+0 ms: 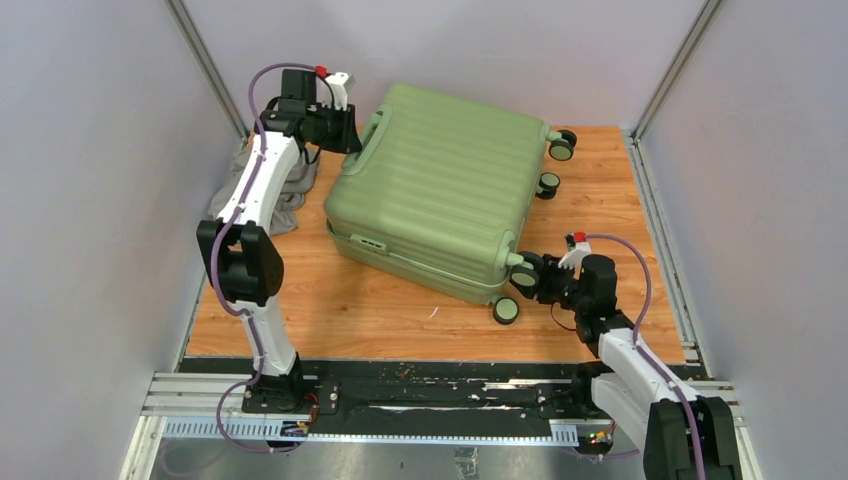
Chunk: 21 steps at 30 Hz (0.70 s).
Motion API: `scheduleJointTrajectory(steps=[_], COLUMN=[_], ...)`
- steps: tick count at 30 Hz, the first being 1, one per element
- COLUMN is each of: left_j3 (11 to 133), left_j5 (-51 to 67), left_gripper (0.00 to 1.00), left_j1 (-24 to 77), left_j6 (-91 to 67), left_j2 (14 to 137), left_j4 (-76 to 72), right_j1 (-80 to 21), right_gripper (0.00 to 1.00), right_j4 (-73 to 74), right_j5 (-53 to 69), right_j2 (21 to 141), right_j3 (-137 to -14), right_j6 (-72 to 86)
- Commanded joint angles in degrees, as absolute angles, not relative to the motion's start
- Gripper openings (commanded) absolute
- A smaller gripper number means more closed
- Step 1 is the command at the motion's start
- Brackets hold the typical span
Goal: Pack the luggage
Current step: Zip the luggage at the center of the board.
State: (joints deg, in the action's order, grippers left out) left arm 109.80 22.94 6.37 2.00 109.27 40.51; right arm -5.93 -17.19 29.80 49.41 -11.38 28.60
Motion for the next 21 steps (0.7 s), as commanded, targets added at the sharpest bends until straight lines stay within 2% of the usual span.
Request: scheduleJointTrajectory(steps=[1, 8, 13, 14, 19, 21], left_j3=[115.44, 120.56, 120.59, 119.90, 116.60, 115.09], left_j5=[23.55, 24.91, 25.30, 25.05, 23.13, 22.70], left_gripper=[0.00, 0.00, 0.00, 0.02, 0.33, 0.41], left_j1=[7.50, 8.43, 8.44, 8.44, 8.44, 8.44], left_j6=[2.03, 0.99, 1.65, 2.13, 4.62, 5.63], left_j2=[103.64, 102.90, 102.94, 102.74, 101.62, 100.84], left_j4=[41.00, 41.44, 42.28, 42.58, 45.00, 45.61], right_j1=[-5.28, -5.44, -5.67, -5.67, -6.37, -7.83], right_gripper=[0.47, 0.48, 0.53, 0.53, 0.53, 0.52], right_j4=[-19.48, -17.90, -24.79, -26.37, -35.92, -38.29], right_j5=[32.56, 32.73, 32.17, 32.14, 34.99, 36.00], right_j2=[47.61, 42.72, 43.44, 44.49, 52.62, 55.65], right_j3=[-9.35, -8.74, -8.26, -8.31, -9.23, -10.40], right_j6=[28.01, 25.62, 24.69, 24.56, 24.88, 24.36])
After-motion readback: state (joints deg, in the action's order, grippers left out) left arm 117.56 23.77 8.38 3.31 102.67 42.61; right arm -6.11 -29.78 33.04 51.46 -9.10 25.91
